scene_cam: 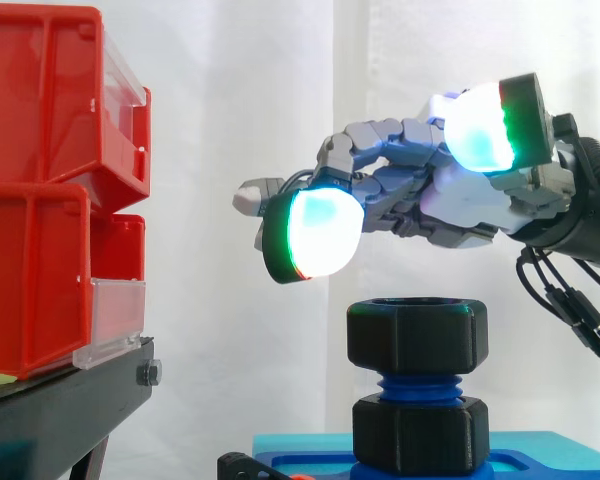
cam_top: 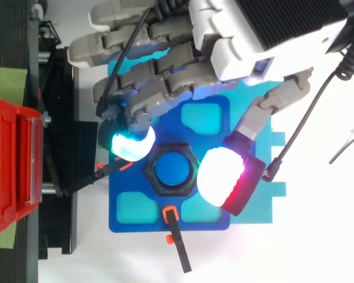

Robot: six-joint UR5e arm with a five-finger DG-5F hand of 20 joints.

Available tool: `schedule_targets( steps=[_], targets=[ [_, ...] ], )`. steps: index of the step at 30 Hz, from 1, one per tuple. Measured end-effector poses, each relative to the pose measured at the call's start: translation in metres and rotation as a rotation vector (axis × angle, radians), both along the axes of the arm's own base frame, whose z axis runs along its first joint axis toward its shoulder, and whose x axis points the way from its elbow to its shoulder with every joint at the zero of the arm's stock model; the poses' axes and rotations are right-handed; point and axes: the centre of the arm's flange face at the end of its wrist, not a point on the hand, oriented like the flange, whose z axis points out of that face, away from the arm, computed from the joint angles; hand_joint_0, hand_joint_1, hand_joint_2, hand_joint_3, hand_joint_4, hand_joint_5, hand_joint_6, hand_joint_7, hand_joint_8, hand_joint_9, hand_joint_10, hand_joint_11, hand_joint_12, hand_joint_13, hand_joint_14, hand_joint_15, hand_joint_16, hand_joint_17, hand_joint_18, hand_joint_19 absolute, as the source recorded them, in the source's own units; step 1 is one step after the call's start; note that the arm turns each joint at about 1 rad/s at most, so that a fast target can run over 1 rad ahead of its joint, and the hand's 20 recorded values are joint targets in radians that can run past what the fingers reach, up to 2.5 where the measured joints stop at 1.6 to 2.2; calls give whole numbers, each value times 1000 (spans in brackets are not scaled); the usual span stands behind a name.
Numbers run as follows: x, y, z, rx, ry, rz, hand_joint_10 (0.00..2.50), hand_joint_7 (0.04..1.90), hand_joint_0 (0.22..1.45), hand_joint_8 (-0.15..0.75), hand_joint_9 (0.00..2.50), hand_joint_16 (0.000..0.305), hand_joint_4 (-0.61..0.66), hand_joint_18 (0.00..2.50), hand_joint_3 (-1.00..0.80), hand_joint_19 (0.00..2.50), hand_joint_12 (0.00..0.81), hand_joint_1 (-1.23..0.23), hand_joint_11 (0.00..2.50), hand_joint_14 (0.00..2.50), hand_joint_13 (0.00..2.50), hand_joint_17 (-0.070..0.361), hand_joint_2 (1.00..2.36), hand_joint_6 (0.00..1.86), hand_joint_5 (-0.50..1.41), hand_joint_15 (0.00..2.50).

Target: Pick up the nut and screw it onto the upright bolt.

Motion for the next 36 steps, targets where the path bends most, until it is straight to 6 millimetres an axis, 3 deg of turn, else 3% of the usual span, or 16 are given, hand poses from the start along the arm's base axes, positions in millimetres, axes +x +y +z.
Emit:
schedule_targets(
  steps=[8,36],
  targets=[
    [-2,4,-12,6,-7,-7,0,822,477,230,628,39,249,0,-500,0,303,-259,0,0,101,89,1000,503,-103,0],
    [-5,2,-20,7,22,-18,0,971,487,238,753,39,290,0,-500,0,295,-266,0,0,183,88,1000,504,-37,0]
  ],
)
